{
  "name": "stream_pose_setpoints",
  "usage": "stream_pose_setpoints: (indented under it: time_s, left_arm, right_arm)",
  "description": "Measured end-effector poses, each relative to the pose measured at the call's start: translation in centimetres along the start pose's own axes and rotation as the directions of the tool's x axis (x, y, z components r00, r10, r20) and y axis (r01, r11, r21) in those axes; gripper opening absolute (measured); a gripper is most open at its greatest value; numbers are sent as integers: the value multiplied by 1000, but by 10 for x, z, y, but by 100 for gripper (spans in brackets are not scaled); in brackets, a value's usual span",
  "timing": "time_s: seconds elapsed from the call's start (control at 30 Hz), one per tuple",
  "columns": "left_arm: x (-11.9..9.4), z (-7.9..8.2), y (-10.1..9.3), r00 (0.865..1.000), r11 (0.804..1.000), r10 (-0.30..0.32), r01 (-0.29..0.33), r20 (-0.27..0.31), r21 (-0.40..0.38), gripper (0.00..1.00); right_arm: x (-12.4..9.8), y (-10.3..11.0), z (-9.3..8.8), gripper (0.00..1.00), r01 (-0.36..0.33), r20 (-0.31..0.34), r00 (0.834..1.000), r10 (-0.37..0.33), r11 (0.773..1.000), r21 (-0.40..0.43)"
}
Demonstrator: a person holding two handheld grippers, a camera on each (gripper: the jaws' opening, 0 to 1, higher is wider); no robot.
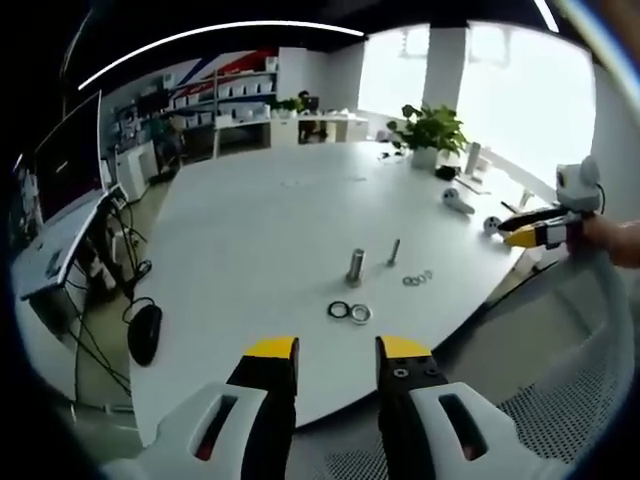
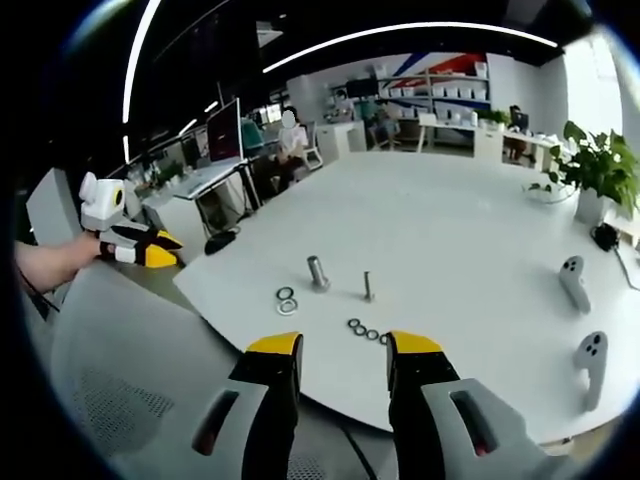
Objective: Place the washer onto the threaded stud by aligning its center hole with the stud, sliding it down to the base, and recovering from edge contact or off-axis alignment until the washer reaches the visible bottom stop.
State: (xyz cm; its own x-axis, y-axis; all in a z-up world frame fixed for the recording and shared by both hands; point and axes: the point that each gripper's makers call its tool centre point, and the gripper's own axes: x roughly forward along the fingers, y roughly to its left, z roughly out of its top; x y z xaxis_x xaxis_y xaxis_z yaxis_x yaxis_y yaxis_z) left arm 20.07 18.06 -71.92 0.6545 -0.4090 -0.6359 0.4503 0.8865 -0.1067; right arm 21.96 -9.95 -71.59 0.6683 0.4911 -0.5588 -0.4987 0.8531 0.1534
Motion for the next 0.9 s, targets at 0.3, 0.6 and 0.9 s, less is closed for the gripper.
stream_pose_setpoints:
  time_s: [0.3, 0.6, 0.9]
  left_arm:
    - [4, -10, -5, 996, 999, -31, 33, -89, 27, 30]
    - [19, 3, 7, 990, 996, -37, 48, -134, 75, 31]
    - [48, 24, -14, 984, 990, -89, 104, -153, 94, 31]
  right_arm:
    - [-2, -3, 2, 36, 14, 17, 1000, -14, 1000, 17]
    - [-4, -7, 4, 36, 30, 33, 999, -31, 999, 35]
    - [-4, -7, 5, 36, 31, 41, 999, -32, 999, 43]
